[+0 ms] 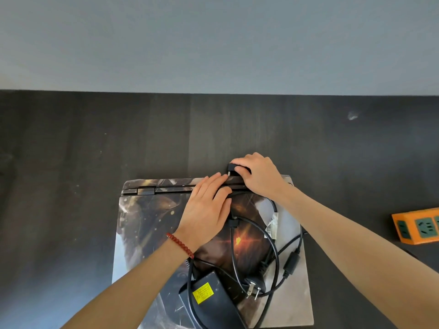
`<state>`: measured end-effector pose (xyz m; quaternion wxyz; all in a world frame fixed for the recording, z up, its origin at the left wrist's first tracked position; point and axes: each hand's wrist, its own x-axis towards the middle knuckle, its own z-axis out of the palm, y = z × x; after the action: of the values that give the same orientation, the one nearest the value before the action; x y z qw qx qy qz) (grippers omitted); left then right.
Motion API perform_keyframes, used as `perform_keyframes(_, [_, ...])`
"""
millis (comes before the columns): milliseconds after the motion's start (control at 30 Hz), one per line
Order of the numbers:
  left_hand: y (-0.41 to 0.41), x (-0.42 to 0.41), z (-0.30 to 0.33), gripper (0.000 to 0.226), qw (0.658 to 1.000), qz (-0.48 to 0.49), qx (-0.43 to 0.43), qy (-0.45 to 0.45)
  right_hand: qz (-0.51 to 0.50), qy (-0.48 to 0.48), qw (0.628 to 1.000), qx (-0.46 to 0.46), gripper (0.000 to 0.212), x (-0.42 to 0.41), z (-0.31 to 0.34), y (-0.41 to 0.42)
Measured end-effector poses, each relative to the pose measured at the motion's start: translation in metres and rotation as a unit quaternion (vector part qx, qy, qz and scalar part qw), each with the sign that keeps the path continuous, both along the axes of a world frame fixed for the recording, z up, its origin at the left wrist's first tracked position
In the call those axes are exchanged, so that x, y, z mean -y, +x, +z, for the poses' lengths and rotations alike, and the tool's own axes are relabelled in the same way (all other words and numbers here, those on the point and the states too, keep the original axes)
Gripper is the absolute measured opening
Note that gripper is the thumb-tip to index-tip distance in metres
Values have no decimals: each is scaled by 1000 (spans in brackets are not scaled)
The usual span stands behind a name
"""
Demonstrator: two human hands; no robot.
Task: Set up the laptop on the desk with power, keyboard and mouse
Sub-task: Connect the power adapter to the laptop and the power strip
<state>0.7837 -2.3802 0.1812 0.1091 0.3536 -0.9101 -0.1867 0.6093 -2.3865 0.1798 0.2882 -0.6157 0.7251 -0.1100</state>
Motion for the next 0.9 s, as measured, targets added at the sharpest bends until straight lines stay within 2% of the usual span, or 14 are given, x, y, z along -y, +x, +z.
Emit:
perform_keyframes(233, [-10,6,4,40,998,33,55,1,-13,10,1000,-27,29,-10,-1,-21])
perform_keyframes(433, [-42,20,0,34,990,87,94,65,-83,1,995,-59,30,-22,-3,-33])
perform_keyframes(733, [-40,17,1,32,988,122,92,-33,-78,-6,995,-65,29,-22,-4,-30])
perform_keyframes(900, [-37,15,-3,33,987,125,81,-65,-32,-16,999,-39,28,-13,-3,-15])
